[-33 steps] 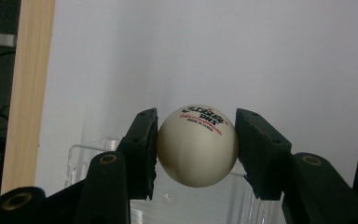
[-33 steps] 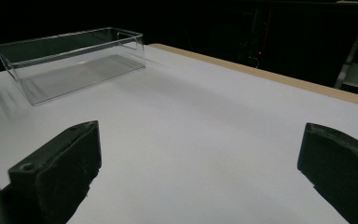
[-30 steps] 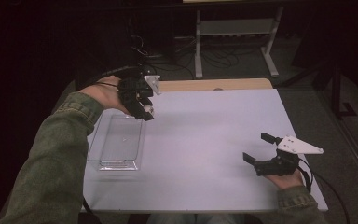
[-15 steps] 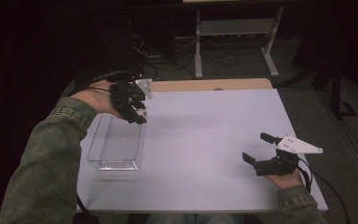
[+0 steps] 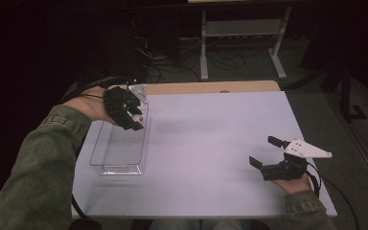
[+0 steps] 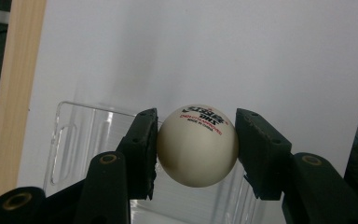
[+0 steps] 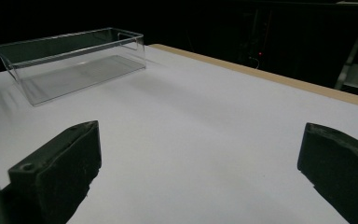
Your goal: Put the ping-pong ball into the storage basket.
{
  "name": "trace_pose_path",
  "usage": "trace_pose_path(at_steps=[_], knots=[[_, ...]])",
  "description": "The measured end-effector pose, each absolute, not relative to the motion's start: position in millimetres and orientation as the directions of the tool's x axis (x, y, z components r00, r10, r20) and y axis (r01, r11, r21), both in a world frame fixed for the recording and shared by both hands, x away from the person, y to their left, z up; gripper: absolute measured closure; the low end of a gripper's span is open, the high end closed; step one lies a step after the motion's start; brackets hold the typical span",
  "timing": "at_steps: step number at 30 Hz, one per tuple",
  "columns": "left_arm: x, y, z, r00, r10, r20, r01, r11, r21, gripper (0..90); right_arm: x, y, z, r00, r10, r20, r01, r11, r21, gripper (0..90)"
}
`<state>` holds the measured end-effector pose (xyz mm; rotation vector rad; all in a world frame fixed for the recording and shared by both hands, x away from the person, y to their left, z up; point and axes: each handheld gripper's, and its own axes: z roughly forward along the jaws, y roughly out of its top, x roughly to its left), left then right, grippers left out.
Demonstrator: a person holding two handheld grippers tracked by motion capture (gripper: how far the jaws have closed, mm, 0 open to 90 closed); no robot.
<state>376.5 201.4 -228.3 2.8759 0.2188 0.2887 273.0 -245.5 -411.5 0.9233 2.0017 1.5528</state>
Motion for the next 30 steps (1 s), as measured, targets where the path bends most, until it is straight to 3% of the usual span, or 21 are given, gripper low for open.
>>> trace_pose_path(at_steps=[30], knots=[[377,221,-249,0.967,0.199,0.156,0.16,-0.959,0.234,50.5,269,-248,-410,-0.669,0.742,0.044,0.229,0.149,0.962,0.0]])
